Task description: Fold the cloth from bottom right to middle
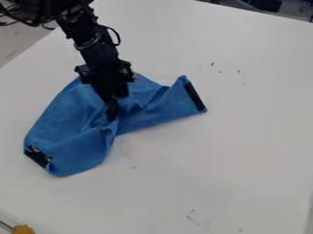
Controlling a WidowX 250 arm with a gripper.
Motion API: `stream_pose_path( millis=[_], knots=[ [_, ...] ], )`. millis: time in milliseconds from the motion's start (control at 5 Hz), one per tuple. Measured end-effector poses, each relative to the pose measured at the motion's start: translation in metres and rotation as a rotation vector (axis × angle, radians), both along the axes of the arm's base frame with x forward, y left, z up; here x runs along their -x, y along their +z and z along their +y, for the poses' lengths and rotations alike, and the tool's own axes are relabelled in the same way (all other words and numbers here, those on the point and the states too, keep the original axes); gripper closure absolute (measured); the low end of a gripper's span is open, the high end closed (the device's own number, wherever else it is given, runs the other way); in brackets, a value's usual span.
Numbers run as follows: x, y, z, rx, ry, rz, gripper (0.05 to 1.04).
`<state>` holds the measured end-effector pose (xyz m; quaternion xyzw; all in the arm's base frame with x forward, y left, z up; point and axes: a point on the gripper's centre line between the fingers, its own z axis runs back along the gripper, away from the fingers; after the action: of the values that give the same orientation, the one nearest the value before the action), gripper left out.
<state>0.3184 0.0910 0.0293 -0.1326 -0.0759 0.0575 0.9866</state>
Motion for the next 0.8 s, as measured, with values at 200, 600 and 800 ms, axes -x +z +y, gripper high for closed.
stream_pose_path(
  millis=[200, 600, 800],
  knots=[
    [0.003, -0.004, -0.001, -0.002, 0.018, 0.008, 0.273],
    [-0.012, 0.03, -0.007, -0.165, -0.023, -0.061, 0.081],
    [-0.026, 0.059, -0.014, -0.288, -0.048, -0.118, 0.084]
  ],
)
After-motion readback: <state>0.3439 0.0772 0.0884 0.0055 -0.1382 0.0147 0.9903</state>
